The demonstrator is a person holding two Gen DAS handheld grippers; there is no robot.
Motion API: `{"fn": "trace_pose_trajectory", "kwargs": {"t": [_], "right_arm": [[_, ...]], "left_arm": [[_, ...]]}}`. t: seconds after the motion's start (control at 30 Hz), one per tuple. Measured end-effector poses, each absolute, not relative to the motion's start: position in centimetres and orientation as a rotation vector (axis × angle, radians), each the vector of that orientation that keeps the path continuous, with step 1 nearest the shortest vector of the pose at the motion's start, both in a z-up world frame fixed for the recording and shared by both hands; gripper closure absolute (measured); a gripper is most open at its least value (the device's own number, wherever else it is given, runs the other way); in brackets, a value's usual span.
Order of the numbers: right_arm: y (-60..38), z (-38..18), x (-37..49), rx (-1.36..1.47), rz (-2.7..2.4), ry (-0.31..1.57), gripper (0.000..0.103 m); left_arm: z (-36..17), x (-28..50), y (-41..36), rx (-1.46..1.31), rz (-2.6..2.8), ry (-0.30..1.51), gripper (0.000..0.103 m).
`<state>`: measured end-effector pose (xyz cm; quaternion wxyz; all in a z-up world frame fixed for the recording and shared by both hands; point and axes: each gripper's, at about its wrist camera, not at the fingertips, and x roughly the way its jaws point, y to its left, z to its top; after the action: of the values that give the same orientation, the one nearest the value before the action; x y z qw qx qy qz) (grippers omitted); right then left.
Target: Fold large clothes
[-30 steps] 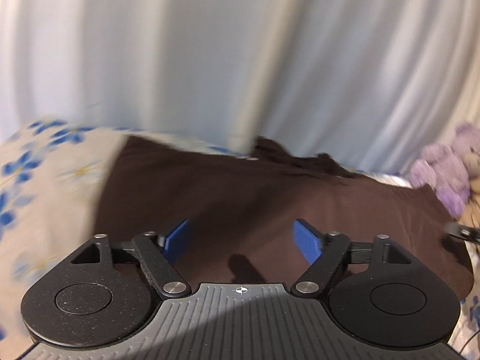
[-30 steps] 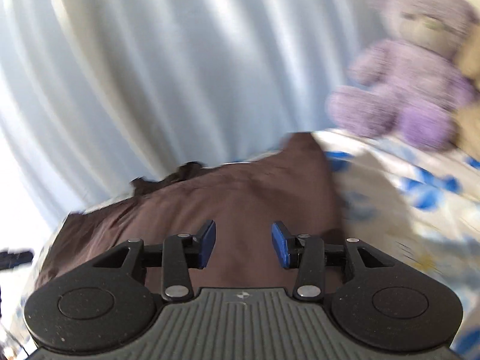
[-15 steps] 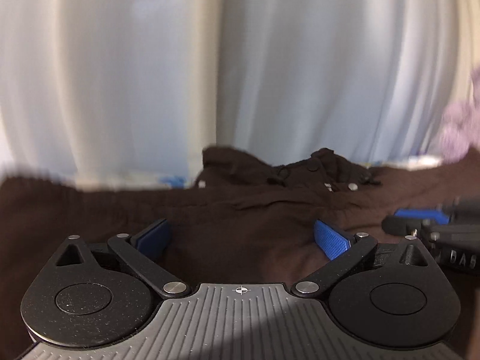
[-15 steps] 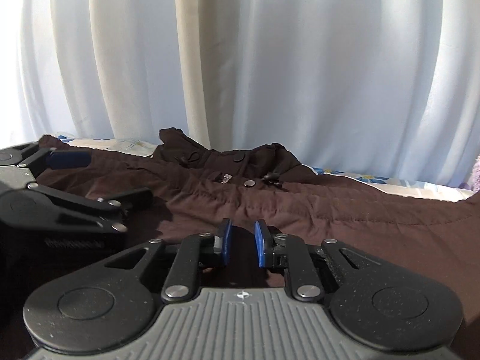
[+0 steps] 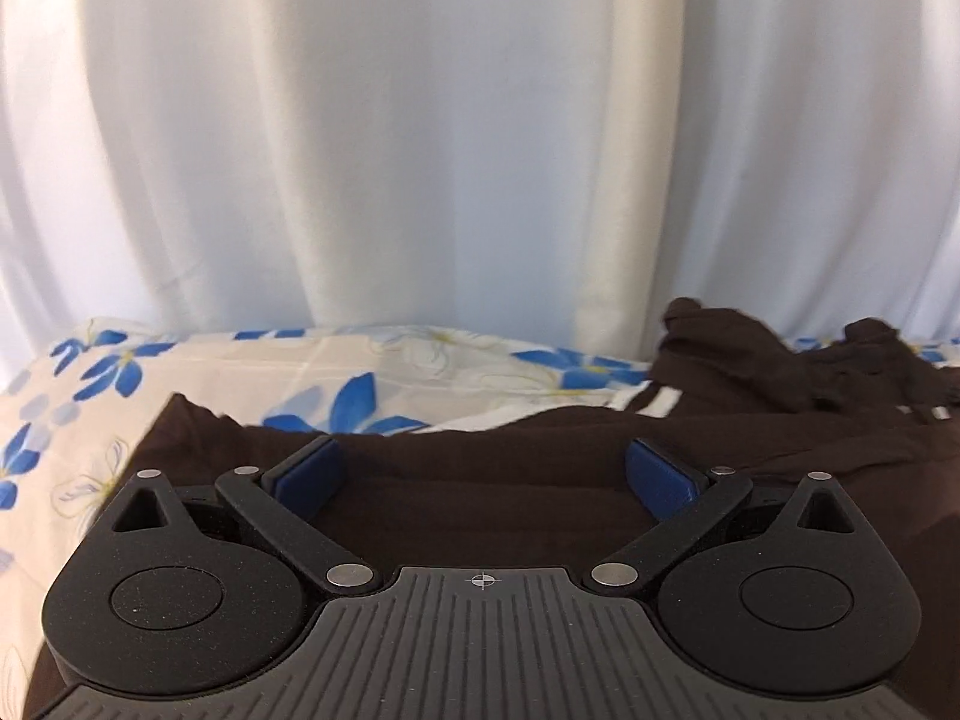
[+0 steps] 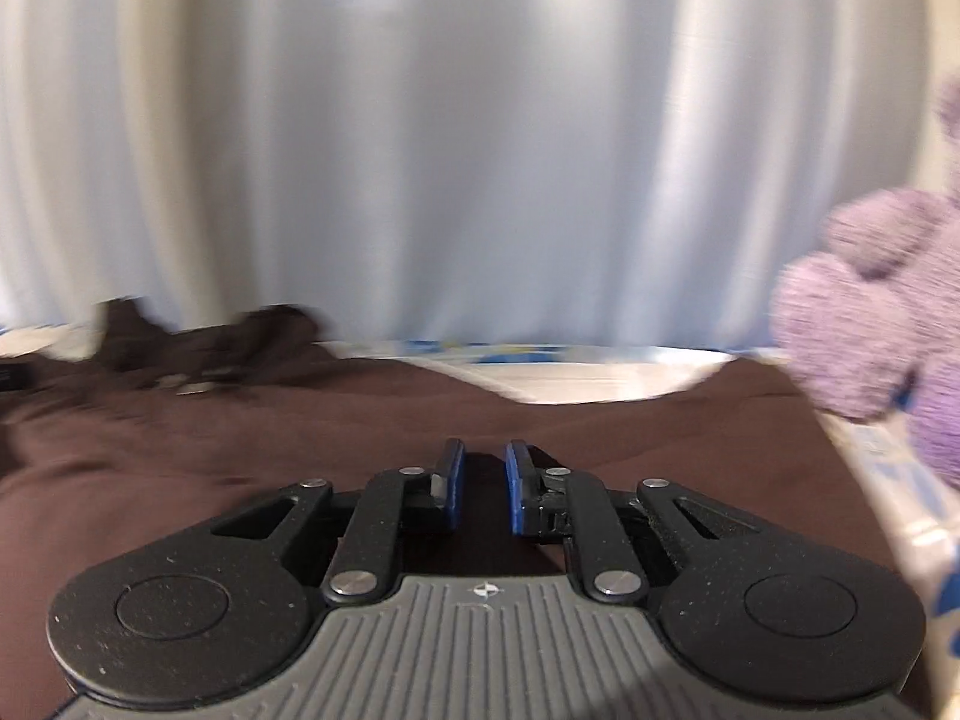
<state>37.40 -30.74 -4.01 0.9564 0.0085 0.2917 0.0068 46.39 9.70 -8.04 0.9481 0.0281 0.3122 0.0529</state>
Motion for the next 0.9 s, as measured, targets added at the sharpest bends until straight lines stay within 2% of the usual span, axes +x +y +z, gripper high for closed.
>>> {"fn": "trace_pose_trajectory", "kwargs": {"t": [0.07, 0.17, 0.47, 0.73, 0.8, 0.87, 0.9], "right_arm": [[-33.4, -4.5, 37.6, 0.061, -0.015, 0.594, 0.102], [-36.3, -5.6, 37.6, 0.245, 0.032, 0.6, 0.102], [-36.0, -5.0, 36.4, 0.238, 0.005, 0.577, 0.102], [-34.3, -5.0, 36.7, 0.115, -0.035, 0.599, 0.102], [-33.6, -4.4, 36.6, 0.076, -0.054, 0.623, 0.1], [-32.7, -3.4, 35.3, 0.051, -0.078, 0.639, 0.09], [-32.3, -2.9, 34.2, 0.054, -0.063, 0.635, 0.09]], "left_arm": [[-8.7, 46.8, 10.6, -0.008, 0.092, 0.645, 0.0], [-8.9, 46.8, 11.0, -0.023, 0.094, 0.649, 0.0], [-6.9, 43.7, 12.7, 0.145, 0.199, 0.619, 0.0], [-6.5, 42.6, 18.3, -0.149, 0.244, 0.666, 0.0], [-5.7, 40.8, 19.2, -0.174, 0.18, 0.705, 0.0], [-4.9, 37.9, 20.7, -0.225, 0.114, 0.721, 0.0], [-4.7, 36.4, 21.5, -0.26, 0.087, 0.736, 0.0]]}}
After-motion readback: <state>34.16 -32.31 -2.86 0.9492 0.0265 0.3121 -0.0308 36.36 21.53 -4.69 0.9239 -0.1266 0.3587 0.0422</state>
